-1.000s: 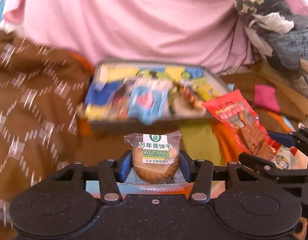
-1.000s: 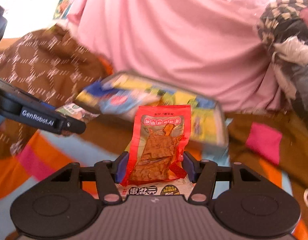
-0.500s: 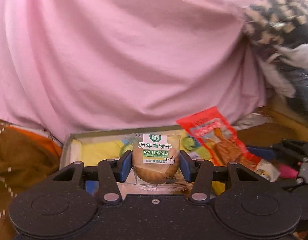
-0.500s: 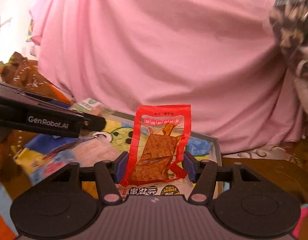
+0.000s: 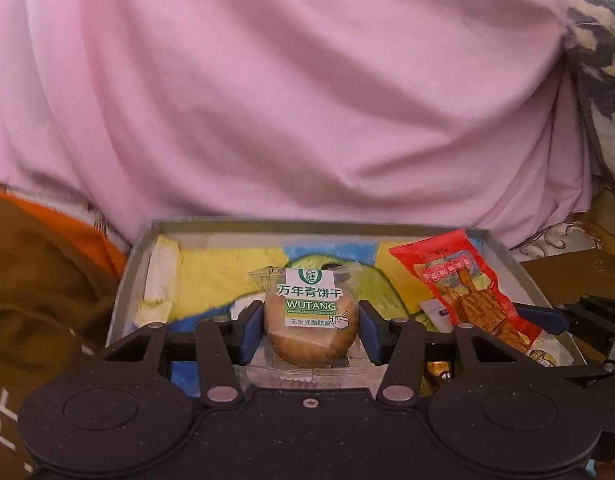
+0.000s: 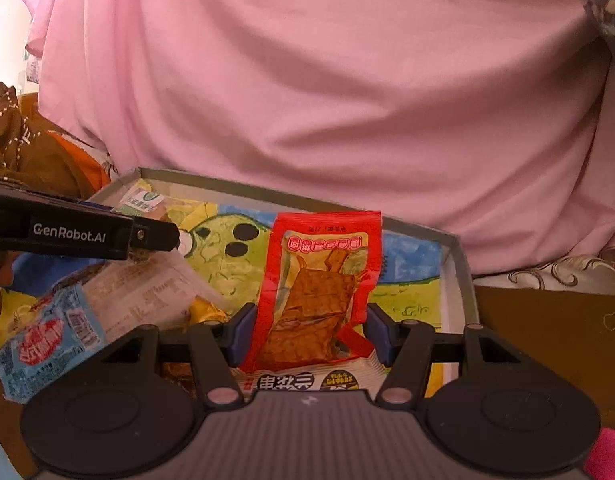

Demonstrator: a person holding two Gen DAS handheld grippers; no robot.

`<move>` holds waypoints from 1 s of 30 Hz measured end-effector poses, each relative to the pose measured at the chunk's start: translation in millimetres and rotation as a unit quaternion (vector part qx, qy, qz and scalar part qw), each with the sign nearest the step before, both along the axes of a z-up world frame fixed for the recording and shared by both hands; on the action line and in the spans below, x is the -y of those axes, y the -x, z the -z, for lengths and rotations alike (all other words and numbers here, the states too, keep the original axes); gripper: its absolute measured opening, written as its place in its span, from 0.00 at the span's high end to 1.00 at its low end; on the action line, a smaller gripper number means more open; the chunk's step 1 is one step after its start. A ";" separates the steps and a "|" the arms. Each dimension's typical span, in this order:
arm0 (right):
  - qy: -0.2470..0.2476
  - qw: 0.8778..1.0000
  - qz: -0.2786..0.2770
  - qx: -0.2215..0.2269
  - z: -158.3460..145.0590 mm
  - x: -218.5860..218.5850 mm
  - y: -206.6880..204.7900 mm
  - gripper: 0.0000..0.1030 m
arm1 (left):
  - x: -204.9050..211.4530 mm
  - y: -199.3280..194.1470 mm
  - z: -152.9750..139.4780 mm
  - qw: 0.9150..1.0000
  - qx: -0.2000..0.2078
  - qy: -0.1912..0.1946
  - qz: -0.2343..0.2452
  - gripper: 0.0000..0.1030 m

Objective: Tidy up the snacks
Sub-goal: 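Carry the biscuit and red jerky packet into the grey tray and open both tools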

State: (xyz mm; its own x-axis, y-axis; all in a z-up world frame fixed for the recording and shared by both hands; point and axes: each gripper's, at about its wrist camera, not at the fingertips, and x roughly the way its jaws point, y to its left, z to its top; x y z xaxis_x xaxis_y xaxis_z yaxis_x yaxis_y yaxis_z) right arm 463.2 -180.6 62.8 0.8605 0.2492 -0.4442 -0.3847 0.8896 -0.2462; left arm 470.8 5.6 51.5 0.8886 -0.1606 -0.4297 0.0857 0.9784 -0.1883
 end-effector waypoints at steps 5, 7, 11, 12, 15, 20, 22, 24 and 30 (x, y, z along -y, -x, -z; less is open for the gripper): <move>-0.005 1.000 0.007 -0.004 2.4 0.4 -3.9 0.39 | -1.2 -2.0 6.9 1.000 -0.009 0.006 -0.004 0.50; -0.007 1.000 0.009 -0.006 3.0 0.6 -5.5 0.39 | -1.0 -2.4 7.2 1.000 -0.008 0.007 -0.004 0.50; -0.007 1.000 0.009 -0.006 3.1 0.2 -5.7 0.39 | -1.2 -3.5 8.3 1.000 -0.007 0.015 -0.004 0.50; -0.006 1.000 0.009 -0.005 2.8 0.0 -5.5 0.39 | -1.3 -2.7 8.7 1.000 -0.005 0.018 -0.006 0.50; -0.005 1.000 0.011 -0.004 2.2 -1.5 -6.1 0.37 | -1.2 -2.3 10.9 1.000 -0.003 0.027 -0.011 0.49; -0.005 1.000 0.015 0.000 0.7 -2.8 -5.3 0.34 | -1.9 -1.4 10.4 0.999 -0.004 0.043 -0.012 0.37; -0.006 1.000 0.017 0.006 -1.1 -2.3 -4.6 0.29 | -2.7 0.0 10.2 0.999 -0.004 0.050 -0.017 0.29; -0.010 1.000 0.018 0.012 -4.2 -0.8 -2.9 0.25 | -3.8 1.6 9.3 0.998 -0.005 0.056 -0.022 0.27; -0.016 0.999 0.036 0.037 -16.1 4.6 3.3 0.08 | -11.1 8.9 0.0 0.997 0.003 0.064 -0.045 0.12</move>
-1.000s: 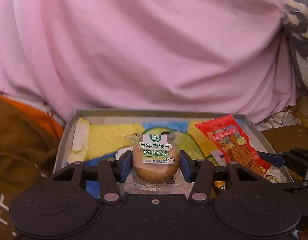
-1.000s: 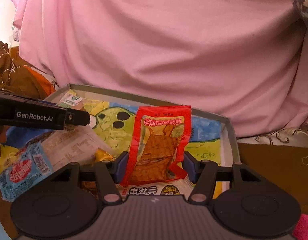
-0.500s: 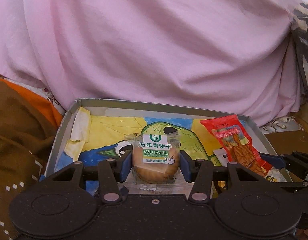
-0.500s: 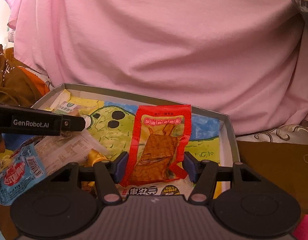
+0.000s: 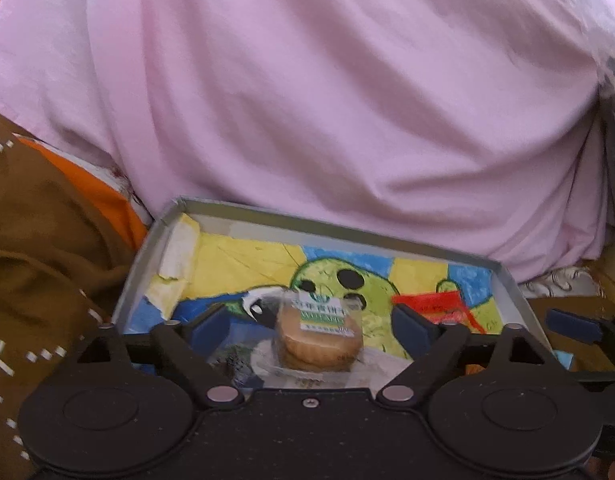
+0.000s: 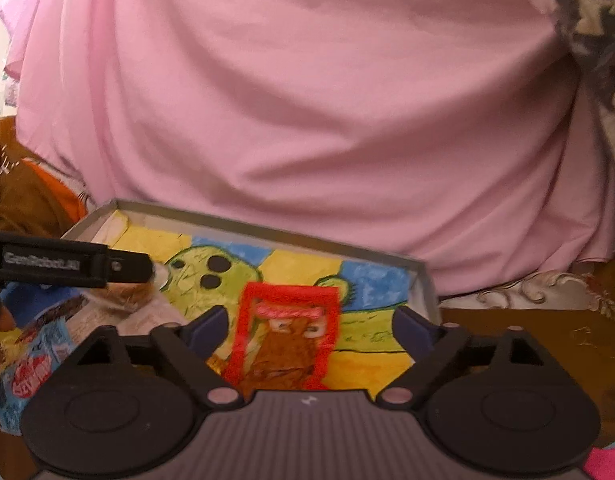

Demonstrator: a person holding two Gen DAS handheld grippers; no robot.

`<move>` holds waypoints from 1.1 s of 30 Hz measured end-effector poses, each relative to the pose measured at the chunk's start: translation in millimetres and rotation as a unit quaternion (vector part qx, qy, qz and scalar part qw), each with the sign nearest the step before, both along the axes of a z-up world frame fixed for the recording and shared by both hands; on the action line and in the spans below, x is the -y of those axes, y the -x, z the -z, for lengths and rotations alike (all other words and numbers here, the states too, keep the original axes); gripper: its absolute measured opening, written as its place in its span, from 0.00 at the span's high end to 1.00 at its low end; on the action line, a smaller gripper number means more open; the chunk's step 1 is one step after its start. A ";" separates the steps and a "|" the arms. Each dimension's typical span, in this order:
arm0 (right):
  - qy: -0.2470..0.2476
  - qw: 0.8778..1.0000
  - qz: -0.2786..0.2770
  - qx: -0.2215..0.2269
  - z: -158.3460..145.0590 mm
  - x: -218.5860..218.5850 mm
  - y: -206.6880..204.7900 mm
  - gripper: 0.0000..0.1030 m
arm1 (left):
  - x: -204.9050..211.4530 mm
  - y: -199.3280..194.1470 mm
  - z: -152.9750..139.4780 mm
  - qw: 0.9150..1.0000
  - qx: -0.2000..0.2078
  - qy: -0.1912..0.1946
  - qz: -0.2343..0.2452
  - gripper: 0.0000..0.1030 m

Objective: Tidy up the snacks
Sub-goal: 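Carry the biscuit and red jerky packet into the grey tray and open both tools, then lift both open tools up out of the tray and withdraw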

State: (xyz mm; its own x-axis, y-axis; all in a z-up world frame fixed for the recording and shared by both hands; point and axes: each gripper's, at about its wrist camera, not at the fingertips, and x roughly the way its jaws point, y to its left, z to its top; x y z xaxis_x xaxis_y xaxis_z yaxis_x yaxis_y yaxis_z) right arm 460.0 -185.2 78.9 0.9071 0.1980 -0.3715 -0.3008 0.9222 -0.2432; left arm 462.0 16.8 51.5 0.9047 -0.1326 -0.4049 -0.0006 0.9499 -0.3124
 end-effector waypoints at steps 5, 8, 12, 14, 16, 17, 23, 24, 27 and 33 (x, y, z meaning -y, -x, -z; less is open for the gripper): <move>-0.018 1.000 0.020 0.008 -17.4 4.9 5.5 0.02 | -6.7 10.2 -11.8 1.000 0.008 -0.001 -0.009 0.05; -0.029 0.999 0.025 0.015 -29.3 5.1 12.1 0.00 | -7.7 19.5 -19.5 1.000 0.015 -0.009 -0.016 0.02; -0.045 0.998 0.034 0.024 -39.6 5.7 25.3 0.00 | -6.8 32.4 -26.5 0.999 0.016 -0.022 -0.021 0.02; -0.054 0.998 0.036 0.022 -41.3 6.8 33.4 0.00 | -6.9 42.3 -28.0 0.999 0.022 -0.026 -0.020 0.01; -0.056 0.997 0.038 0.023 -42.5 7.1 40.8 0.00 | -7.6 51.8 -29.0 0.999 0.023 -0.031 -0.019 0.01; -0.058 0.997 0.040 0.024 -43.7 7.4 45.2 0.00 | -8.0 56.1 -29.5 0.999 0.023 -0.032 -0.019 0.01; -0.077 0.996 0.041 0.036 -51.9 9.7 71.1 0.00 | -14.3 78.6 -30.5 0.999 0.013 -0.020 -0.027 0.01; -0.079 0.995 0.041 0.037 -52.0 9.6 74.5 0.00 | -14.8 82.0 -30.3 0.999 0.010 -0.019 -0.028 0.01; -0.084 0.995 0.042 0.039 -52.1 10.1 87.1 0.00 | -14.3 92.9 -31.3 0.999 0.008 -0.023 -0.030 0.01; -0.082 0.995 0.040 0.050 -56.4 11.5 112.7 0.00 | -13.1 114.9 -39.5 0.999 0.020 -0.029 -0.026 0.01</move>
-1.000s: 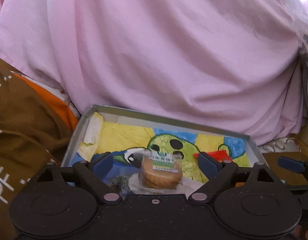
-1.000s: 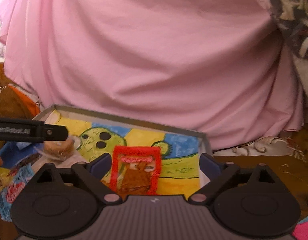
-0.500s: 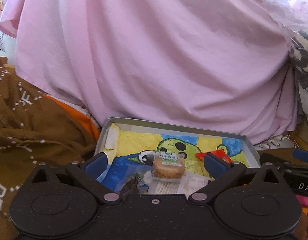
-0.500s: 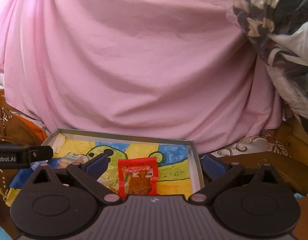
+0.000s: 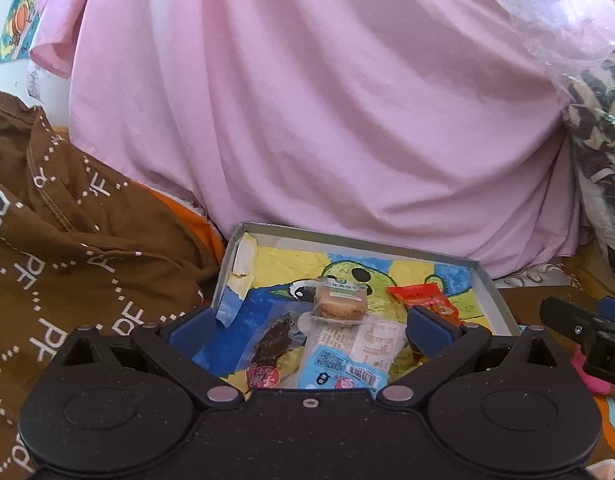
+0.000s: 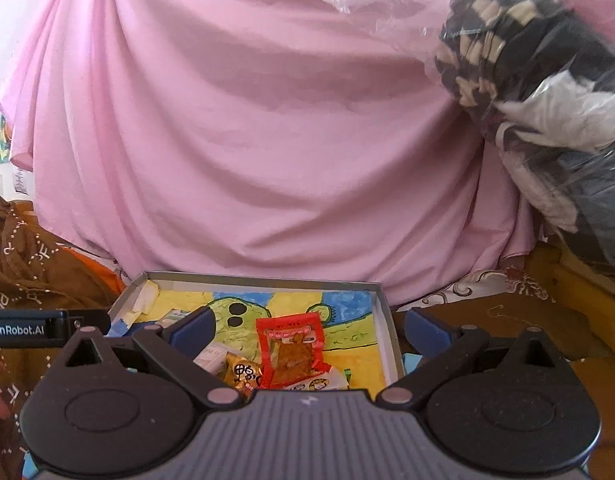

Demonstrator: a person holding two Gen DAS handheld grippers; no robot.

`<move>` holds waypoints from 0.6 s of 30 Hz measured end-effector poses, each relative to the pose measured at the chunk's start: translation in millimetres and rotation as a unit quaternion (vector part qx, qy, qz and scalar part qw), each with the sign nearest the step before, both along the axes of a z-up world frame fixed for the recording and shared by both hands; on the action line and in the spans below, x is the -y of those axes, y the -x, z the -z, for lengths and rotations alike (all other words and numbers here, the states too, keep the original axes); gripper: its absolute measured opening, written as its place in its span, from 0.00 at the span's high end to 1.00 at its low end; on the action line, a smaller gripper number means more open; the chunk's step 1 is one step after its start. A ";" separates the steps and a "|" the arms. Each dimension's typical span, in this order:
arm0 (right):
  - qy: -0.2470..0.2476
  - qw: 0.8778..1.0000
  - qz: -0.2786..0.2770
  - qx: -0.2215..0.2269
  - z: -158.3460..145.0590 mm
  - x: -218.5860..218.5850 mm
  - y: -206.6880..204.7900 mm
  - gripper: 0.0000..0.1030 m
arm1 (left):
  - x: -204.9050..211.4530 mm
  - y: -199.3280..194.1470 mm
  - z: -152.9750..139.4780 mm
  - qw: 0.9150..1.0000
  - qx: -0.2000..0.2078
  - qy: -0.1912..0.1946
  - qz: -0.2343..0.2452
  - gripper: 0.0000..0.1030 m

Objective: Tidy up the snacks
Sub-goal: 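Lift both open tools up out of the tray and withdraw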

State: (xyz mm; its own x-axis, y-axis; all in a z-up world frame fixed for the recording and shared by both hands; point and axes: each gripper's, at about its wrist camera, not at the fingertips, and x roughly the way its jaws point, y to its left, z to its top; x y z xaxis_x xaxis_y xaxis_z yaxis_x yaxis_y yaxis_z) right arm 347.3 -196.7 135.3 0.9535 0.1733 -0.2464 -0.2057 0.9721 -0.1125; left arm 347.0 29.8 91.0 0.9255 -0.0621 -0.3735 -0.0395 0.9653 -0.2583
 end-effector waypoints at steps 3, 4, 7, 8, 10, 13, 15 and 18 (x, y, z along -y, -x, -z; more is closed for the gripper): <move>-0.004 1.000 0.001 0.004 -4.0 0.1 12.4 0.00 | 1.8 11.7 -3.7 1.000 0.004 -0.003 0.002 0.01; -0.006 1.000 0.000 0.006 -5.6 0.0 16.6 0.00 | 2.5 15.7 -4.7 1.000 0.006 -0.003 0.002 0.01; -0.007 1.000 -0.002 0.013 -10.1 -0.4 28.5 0.00 | 4.5 28.8 -6.7 1.000 0.010 -0.006 0.003 0.01; -0.005 1.000 -0.002 0.015 -11.0 0.1 31.3 0.00 | 5.1 34.2 -6.8 1.000 0.010 -0.008 0.002 0.01; -0.003 1.000 -0.003 0.015 -11.6 0.8 38.0 0.00 | 5.8 43.0 -6.9 1.000 0.007 -0.008 -0.003 0.01; -0.005 1.000 -0.002 0.021 -11.5 4.8 48.5 0.00 | 5.9 56.4 -7.7 1.000 0.008 -0.013 -0.008 0.01; -0.007 1.000 0.000 0.020 -11.0 9.0 55.0 0.00 | 6.3 64.4 -9.4 1.000 0.014 -0.020 -0.012 0.01; -0.010 1.000 0.002 0.018 -9.6 15.4 64.0 0.00 | 7.5 74.3 -11.9 0.999 0.024 -0.022 -0.018 0.01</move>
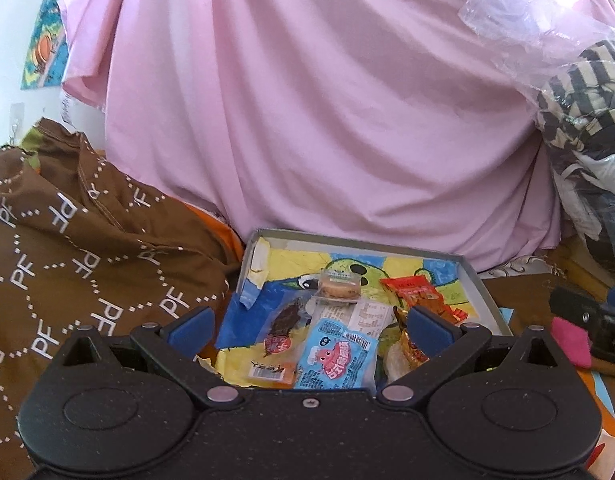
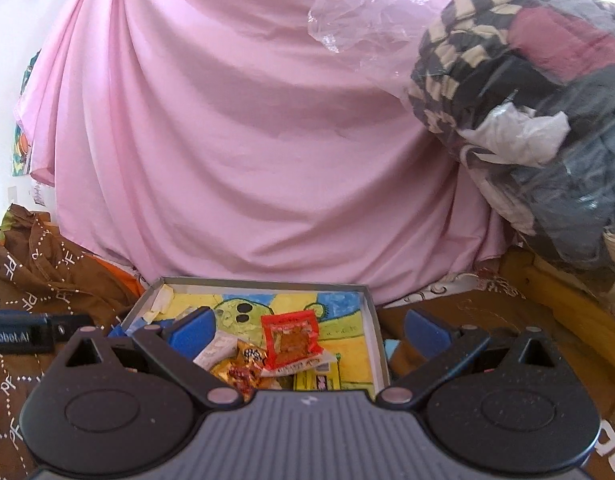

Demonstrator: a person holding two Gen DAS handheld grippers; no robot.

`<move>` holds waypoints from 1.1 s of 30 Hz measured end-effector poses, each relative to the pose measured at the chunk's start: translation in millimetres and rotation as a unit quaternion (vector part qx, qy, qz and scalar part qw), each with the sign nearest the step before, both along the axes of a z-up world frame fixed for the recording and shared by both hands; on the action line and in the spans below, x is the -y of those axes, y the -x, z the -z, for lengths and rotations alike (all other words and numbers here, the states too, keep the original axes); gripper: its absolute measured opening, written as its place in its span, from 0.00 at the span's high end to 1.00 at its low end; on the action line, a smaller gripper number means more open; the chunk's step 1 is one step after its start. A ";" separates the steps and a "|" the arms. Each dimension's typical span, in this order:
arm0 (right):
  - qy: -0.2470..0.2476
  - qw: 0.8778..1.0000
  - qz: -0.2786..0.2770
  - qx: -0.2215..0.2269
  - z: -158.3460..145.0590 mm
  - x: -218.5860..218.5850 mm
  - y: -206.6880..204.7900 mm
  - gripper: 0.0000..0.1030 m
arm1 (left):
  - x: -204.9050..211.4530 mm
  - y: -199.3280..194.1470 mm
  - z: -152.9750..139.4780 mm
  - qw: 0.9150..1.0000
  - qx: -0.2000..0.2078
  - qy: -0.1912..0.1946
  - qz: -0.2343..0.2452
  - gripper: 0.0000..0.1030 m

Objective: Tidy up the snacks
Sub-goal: 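Lift both open tools up out of the tray and withdraw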

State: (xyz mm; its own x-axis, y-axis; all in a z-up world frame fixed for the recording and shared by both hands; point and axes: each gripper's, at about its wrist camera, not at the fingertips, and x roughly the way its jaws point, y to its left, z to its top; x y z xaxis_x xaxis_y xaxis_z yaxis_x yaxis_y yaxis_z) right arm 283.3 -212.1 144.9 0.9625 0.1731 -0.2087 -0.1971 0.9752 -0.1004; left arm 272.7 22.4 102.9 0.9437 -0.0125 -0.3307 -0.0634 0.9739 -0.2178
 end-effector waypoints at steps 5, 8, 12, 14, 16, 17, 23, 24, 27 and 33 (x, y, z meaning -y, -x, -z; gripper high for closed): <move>0.000 1.000 -0.003 -0.005 6.8 6.8 18.5 0.00 | 4.8 19.6 3.1 1.000 0.005 0.004 -0.005 0.01; 0.001 1.000 -0.013 -0.004 11.2 7.2 32.5 0.00 | 9.3 31.7 4.7 1.000 0.004 -0.007 -0.016 0.01; -0.004 1.000 -0.021 0.008 13.2 6.0 50.2 0.00 | 14.6 52.4 2.0 0.999 0.031 -0.028 -0.020 0.01; -0.014 1.000 -0.023 0.011 13.5 7.0 58.0 0.00 | 17.1 62.5 1.6 0.998 0.041 -0.036 -0.022 0.01; -0.021 0.999 -0.022 0.014 14.2 8.0 64.3 0.00 | 18.1 71.2 2.9 0.998 0.044 -0.036 -0.024 0.01; -0.025 0.999 -0.022 0.014 14.8 8.9 66.9 0.00 | 17.9 75.0 4.0 0.998 0.044 -0.035 -0.026 0.01; -0.030 0.999 -0.019 0.017 22.9 13.8 88.3 0.00 | 16.2 98.5 14.5 0.998 0.037 -0.028 -0.037 0.01; -0.029 0.999 -0.019 0.020 24.2 14.3 92.1 0.00 | 16.1 102.8 16.8 0.998 0.035 -0.027 -0.038 0.01; -0.029 0.999 -0.020 0.029 27.6 16.5 104.9 0.00 | 17.2 110.7 22.2 0.999 0.022 -0.029 -0.030 0.01; -0.024 0.999 -0.013 0.046 32.3 19.0 124.8 0.00 | 16.6 126.5 24.3 0.999 0.017 -0.031 -0.029 0.01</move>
